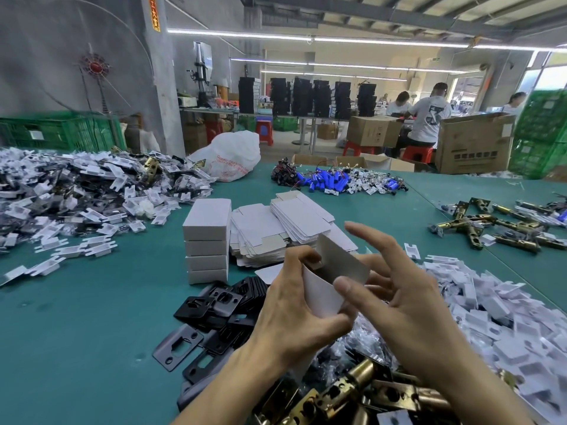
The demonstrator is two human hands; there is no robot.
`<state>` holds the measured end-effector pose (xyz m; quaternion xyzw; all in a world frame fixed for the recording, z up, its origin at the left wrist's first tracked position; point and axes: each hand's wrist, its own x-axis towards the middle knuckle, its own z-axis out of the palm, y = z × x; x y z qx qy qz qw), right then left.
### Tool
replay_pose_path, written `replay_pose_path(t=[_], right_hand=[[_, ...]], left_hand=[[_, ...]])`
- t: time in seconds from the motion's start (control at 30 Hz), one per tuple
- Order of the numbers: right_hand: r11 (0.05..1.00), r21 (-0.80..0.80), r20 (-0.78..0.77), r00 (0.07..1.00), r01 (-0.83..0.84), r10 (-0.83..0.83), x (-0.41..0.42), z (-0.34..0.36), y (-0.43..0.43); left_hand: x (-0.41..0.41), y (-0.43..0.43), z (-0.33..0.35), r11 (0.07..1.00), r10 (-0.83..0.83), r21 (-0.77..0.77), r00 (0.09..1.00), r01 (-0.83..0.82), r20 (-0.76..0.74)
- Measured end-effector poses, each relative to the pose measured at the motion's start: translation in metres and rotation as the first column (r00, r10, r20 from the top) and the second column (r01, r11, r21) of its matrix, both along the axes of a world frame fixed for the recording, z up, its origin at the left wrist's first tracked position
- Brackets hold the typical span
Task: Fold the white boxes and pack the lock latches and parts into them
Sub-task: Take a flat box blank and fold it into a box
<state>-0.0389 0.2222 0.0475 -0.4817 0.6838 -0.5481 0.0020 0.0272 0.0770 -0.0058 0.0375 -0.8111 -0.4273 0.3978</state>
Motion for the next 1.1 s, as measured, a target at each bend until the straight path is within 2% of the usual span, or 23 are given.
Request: replay_pose_path(t=[0.1,0.23,0.37,0.53,0.83,1.1], right_hand=[[0.997,-0.054,0.123,0.992,0.047,-0.04,0.0,0.004,0.0],[0.999,-0.034,0.23,0.973,-0.023,0.031,0.004,0.006,-0.001],[0.997,0.059,0.158,0.985,0.054,-0.063,0.008,0.002,-0.004],[0.997,-0.015,0.177,0.982,0.076,-0.072,0.011,0.002,-0.004],[0.99,-0.095,0.314,0.947,0.103,-0.069,0.006,0.002,-0.004],[0.987,-0.056,0.27,0.954,0.147,-0.127,0.006,0.002,-0.004]], left_hand=[[0.0,0.003,0.0,1.0,-0.025,-0.008,0.999,0.025,0.023],[0.001,0.007,0.003,0.998,-0.032,-0.049,0.999,0.032,0.007],[0.003,0.007,0.004,0.999,0.011,-0.053,1.0,-0.01,0.026],[0.004,0.01,0.005,0.989,0.032,-0.148,0.998,-0.022,0.062],[0.002,0.009,0.005,0.996,0.057,-0.069,0.996,-0.052,0.066],[0.002,0.013,0.005,0.993,0.073,-0.098,0.993,-0.064,0.091]])
